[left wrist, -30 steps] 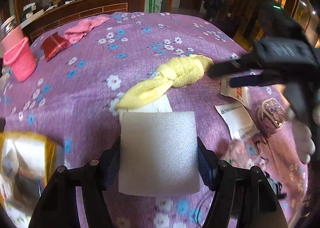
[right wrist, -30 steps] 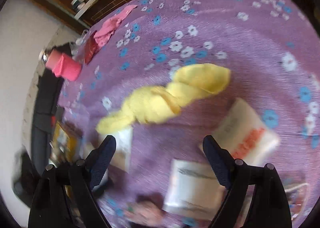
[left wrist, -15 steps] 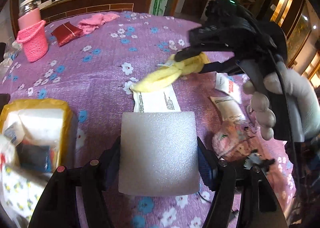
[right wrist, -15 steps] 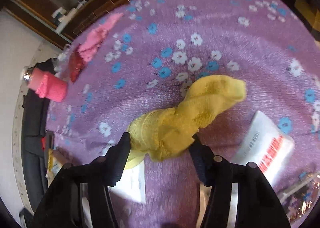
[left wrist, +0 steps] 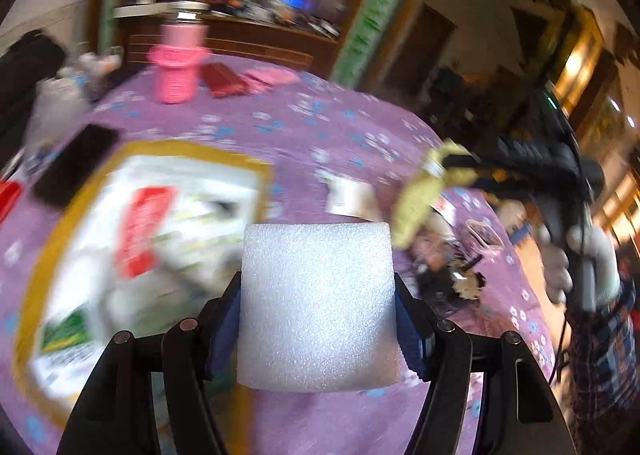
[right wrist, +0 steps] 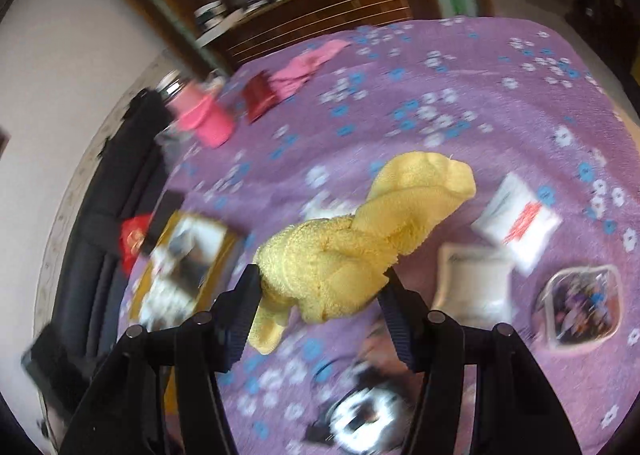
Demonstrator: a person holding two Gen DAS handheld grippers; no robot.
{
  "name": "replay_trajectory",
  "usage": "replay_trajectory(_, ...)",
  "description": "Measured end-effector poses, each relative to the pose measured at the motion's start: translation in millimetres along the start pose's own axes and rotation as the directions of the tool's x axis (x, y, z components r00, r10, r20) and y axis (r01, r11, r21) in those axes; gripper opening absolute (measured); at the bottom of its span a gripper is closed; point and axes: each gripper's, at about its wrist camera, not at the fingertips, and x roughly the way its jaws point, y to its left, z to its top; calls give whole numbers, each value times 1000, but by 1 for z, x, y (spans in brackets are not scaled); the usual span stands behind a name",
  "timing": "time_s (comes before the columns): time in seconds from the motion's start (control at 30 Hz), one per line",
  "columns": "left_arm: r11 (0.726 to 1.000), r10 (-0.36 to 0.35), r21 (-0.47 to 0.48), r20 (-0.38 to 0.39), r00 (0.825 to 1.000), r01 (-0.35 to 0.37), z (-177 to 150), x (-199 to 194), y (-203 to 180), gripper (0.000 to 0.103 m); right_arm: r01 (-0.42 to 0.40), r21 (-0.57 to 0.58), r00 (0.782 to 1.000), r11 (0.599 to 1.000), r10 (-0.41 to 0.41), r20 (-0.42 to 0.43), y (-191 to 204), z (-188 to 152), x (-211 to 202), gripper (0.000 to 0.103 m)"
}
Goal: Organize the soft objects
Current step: 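Carry the foam sheet and yellow towel into the foam box and open both tools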
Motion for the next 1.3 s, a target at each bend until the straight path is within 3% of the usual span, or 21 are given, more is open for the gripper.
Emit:
replay_trajectory(0.13,990,95,-107,59,994,-88,-16,-28,43,71,-70,-52,997,996,69,-31,31,-22,6,58)
replay_trajectory(0.27,974,153,-178,51,987,-142,-34,-31,70,71,-116,-111,991,987,108,-74,66,-41,18,58)
replay_trajectory(0.43,951,280,-144,33,960,-272,-47,-22,73,73,-148,-191,985,970,127,-117,109,-53,33,58)
replay_trajectory(0.5,948,296,-128,30,955,-290,-47,-17,74,75,-164,-209,981,964,138,-133,125,-54,42,58)
replay_trajectory(0.73,959,191,-229,101,976,-164,-54,-34,94,76,-224,-323,959,919,150,-240,188,-64,85,59)
replay_trajectory(0.87,950,179,-289,185,966,-120,-60,-62,112,76,-229,-428,938,874,80,-338,224,-81,118,59)
replay_trajectory(0.93,944,169,-316,225,959,-92,-61,-75,120,80,-225,-435,926,872,53,-373,230,-83,135,59)
replay_trajectory(1.13,948,158,-311,274,949,-68,-66,-91,128,81,-4,-509,957,860,-145,-253,230,-66,163,59)
replay_trajectory(1.3,943,147,-328,261,954,-55,-69,-86,136,82,31,-503,964,864,-159,-214,224,-66,162,66)
